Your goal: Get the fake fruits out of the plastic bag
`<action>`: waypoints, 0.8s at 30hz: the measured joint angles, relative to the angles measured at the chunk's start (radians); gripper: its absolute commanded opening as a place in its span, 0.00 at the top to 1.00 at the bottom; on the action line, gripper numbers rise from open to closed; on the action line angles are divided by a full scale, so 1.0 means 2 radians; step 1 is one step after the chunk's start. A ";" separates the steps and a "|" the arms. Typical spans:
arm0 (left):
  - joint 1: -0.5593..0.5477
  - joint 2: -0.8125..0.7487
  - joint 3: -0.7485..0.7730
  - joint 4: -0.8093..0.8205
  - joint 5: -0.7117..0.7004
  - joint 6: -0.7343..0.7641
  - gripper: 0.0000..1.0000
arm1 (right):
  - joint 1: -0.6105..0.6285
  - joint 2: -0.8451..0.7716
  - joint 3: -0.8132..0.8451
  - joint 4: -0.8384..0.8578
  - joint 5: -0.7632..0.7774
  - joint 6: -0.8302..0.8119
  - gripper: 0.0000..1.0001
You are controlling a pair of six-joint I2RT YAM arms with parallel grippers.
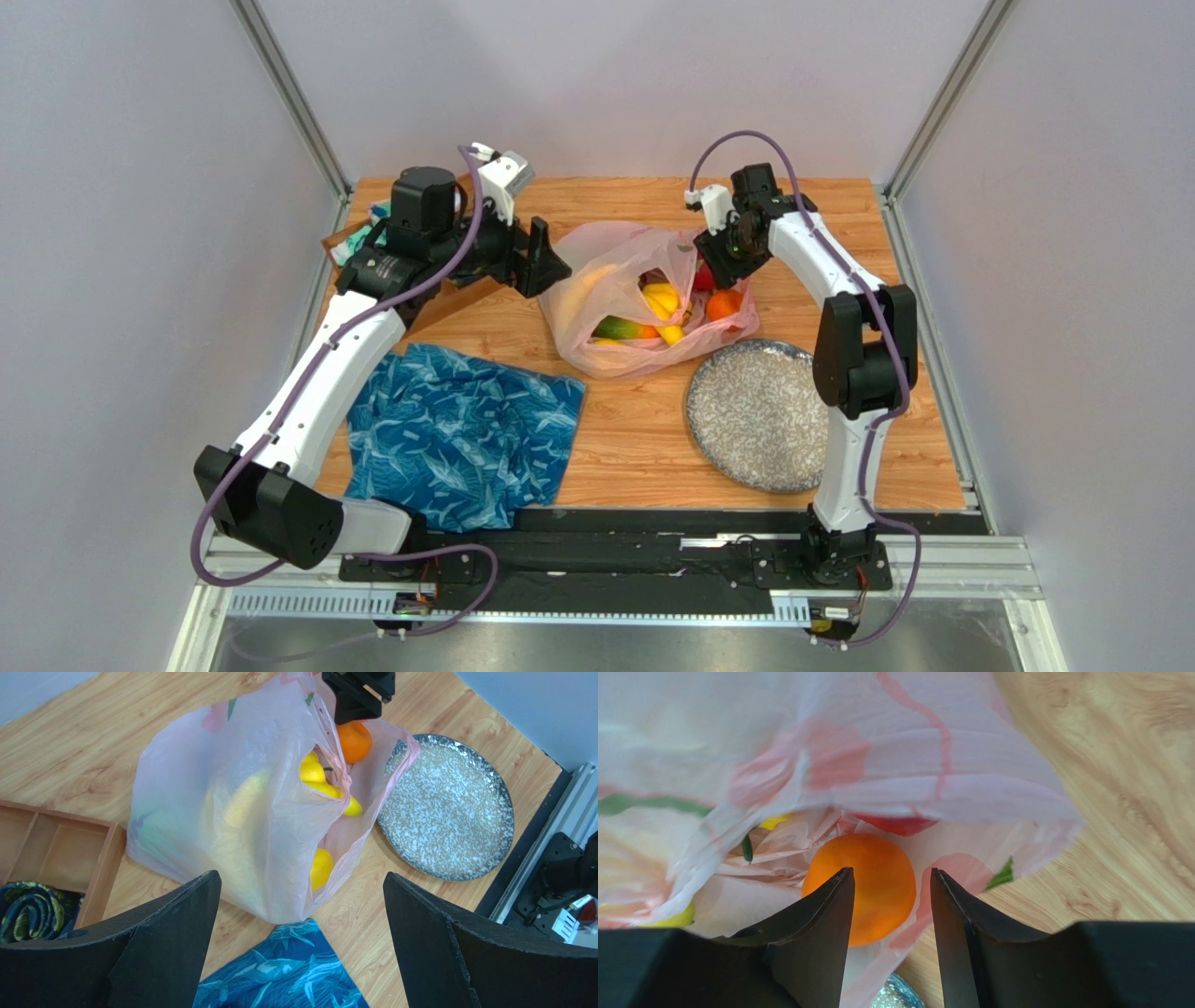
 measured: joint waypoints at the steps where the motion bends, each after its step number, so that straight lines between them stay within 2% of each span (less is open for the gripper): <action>1: 0.000 0.000 0.000 0.000 0.000 0.000 0.05 | -0.001 0.005 0.000 -0.001 0.001 0.000 0.53; 2: 0.000 0.000 -0.001 0.000 0.000 0.000 0.05 | -0.002 0.011 0.000 -0.003 0.001 0.000 0.52; 5: 0.000 0.000 -0.001 -0.001 -0.002 0.002 0.05 | -0.002 0.013 -0.005 -0.009 -0.007 -0.003 0.37; 6: 0.000 0.000 -0.001 -0.001 -0.002 0.003 0.05 | -0.002 0.011 -0.008 -0.006 -0.009 -0.004 0.28; 12: 0.000 0.000 -0.002 -0.001 -0.003 0.004 0.05 | -0.002 -0.005 -0.038 -0.006 -0.005 -0.014 0.13; 17: 0.000 0.000 -0.002 -0.001 -0.003 0.004 0.05 | -0.002 0.009 -0.037 -0.040 -0.005 -0.021 0.14; 24: 0.000 0.000 -0.003 -0.001 -0.003 0.004 0.05 | -0.002 0.034 -0.037 -0.067 -0.006 -0.024 0.32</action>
